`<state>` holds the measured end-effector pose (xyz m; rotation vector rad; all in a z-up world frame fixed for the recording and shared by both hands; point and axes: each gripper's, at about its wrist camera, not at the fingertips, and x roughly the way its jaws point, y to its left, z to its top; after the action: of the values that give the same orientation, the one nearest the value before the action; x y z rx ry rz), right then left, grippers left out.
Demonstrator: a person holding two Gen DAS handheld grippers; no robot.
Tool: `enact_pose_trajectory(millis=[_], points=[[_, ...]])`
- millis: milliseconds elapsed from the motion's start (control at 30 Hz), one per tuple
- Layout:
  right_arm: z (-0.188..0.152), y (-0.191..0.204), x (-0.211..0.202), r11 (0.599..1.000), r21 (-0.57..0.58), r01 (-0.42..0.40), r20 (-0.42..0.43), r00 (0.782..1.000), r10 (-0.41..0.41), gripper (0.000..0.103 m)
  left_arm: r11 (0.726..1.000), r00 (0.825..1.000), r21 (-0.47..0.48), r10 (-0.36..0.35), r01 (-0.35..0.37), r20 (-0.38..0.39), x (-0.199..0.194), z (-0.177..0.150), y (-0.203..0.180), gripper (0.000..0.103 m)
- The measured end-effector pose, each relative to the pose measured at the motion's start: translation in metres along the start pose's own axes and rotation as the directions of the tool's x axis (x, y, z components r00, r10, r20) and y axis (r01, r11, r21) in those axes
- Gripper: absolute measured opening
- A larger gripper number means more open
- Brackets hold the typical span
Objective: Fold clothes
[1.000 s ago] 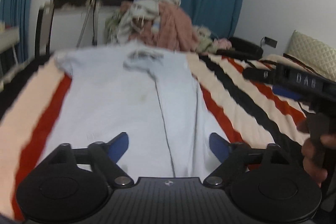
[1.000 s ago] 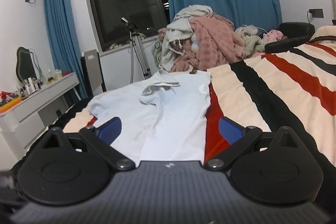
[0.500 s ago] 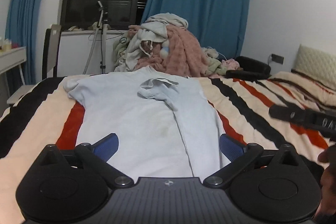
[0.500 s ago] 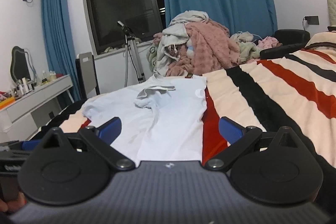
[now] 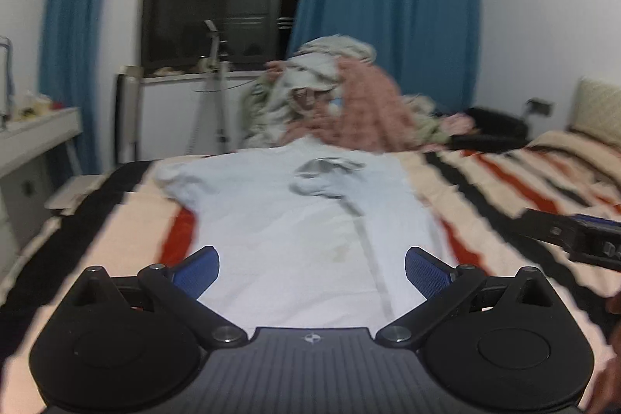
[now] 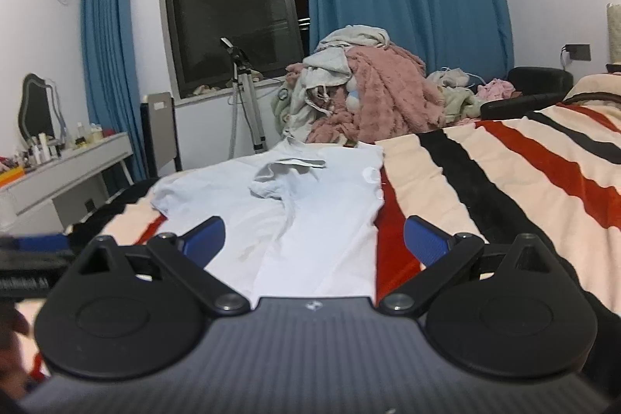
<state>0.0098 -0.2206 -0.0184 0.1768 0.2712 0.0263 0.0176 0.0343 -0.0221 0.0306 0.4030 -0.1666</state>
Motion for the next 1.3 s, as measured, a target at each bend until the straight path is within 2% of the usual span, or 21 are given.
enact_pose_trajectory(millis=[100, 233, 300, 433, 500, 567, 633, 700, 733, 767, 867, 933, 1000, 1033, 1100, 1133, 1167, 1300], points=[[-0.002, -0.005, 0.008, 1.0, 0.012, 0.025, -0.051, 0.998, -0.025, 0.1, 1.0, 1.0, -0.016, 0.013, -0.013, -0.009, -0.004, 0.012, 0.01, 0.102], [0.004, 0.002, 0.034, 1.0, -0.002, 0.008, -0.115, 0.993, -0.008, 0.1, 0.999, 0.998, 0.026, 0.033, -0.034, 0.049, -0.017, 0.027, 0.029, 0.103], [0.009, 0.017, 0.057, 1.0, -0.025, -0.018, -0.152, 0.988, 0.014, 0.1, 0.998, 0.996, 0.017, 0.056, -0.058, 0.075, -0.021, 0.031, 0.044, 0.103], [0.015, 0.066, 0.122, 0.985, -0.105, -0.134, -0.2, 0.973, 0.111, 0.094, 0.993, 0.991, -0.09, 0.084, -0.075, 0.107, -0.019, 0.025, 0.087, 0.103], [0.012, 0.109, 0.166, 0.962, -0.185, -0.2, -0.22, 0.963, 0.158, 0.089, 0.983, 0.982, -0.125, 0.149, -0.135, 0.117, -0.013, 0.018, 0.105, 0.103], [0.008, 0.151, 0.211, 0.928, -0.261, -0.265, -0.243, 0.949, 0.202, 0.088, 0.958, 0.962, -0.148, 0.259, -0.246, 0.08, 0.002, 0.016, 0.121, 0.103], [0.005, 0.194, 0.255, 0.884, -0.334, -0.328, -0.27, 0.932, 0.243, 0.088, 0.938, 0.952, -0.201, 0.299, -0.282, 0.062, 0.017, 0.015, 0.136, 0.103], [0.002, 0.236, 0.299, 0.829, -0.402, -0.388, -0.3, 0.912, 0.281, 0.088, 0.907, 0.934, -0.263, 0.354, -0.331, 0.044, 0.032, 0.015, 0.149, 0.103], [-0.001, 0.257, 0.322, 0.8, -0.435, -0.413, -0.317, 0.902, 0.293, 0.088, 0.881, 0.919, -0.303, 0.393, -0.364, 0.036, 0.037, 0.013, 0.156, 0.102], [-0.007, 0.275, 0.342, 0.785, -0.469, -0.404, -0.33, 0.905, 0.268, 0.088, 0.855, 0.904, -0.339, 0.426, -0.392, 0.027, 0.041, 0.011, 0.163, 0.102], [-0.002, 0.281, 0.358, 0.802, -0.483, -0.35, -0.285, 0.93, 0.234, 0.075, 0.792, 0.874, -0.424, 0.486, -0.44, 0.0, 0.052, 0.004, 0.182, 0.102], [0.001, 0.284, 0.368, 0.813, -0.491, -0.313, -0.255, 0.944, 0.21, 0.074, 0.772, 0.863, -0.443, 0.505, -0.456, -0.009, 0.057, -0.001, 0.186, 0.102], [0.004, 0.288, 0.378, 0.822, -0.498, -0.276, -0.224, 0.957, 0.186, 0.073, 0.763, 0.859, -0.45, 0.512, -0.464, -0.016, 0.063, -0.004, 0.188, 0.102], [0.005, 0.29, 0.383, 0.827, -0.501, -0.258, -0.208, 0.963, 0.174, 0.066, 0.764, 0.859, -0.45, 0.511, -0.462, -0.016, 0.065, -0.004, 0.188, 0.102], [0.008, 0.294, 0.394, 0.835, -0.505, -0.22, -0.177, 0.973, 0.149, 0.035, 0.766, 0.862, -0.449, 0.507, -0.46, -0.016, 0.068, -0.005, 0.188, 0.102], [0.009, 0.296, 0.399, 0.838, -0.507, -0.201, -0.161, 0.977, 0.137, 0.026, 0.767, 0.862, -0.448, 0.507, -0.46, -0.017, 0.068, -0.006, 0.188, 0.102], [0.011, 0.298, 0.404, 0.842, -0.509, -0.182, -0.146, 0.982, 0.124, 0.01, 0.764, 0.86, -0.45, 0.51, -0.463, -0.018, 0.069, -0.006, 0.188, 0.102], [0.018, 0.303, 0.423, 0.855, -0.508, -0.103, -0.079, 0.994, 0.073, 0.009, 0.761, 0.859, -0.46, 0.511, -0.457, -0.006, 0.07, -0.004, 0.19, 0.102]])
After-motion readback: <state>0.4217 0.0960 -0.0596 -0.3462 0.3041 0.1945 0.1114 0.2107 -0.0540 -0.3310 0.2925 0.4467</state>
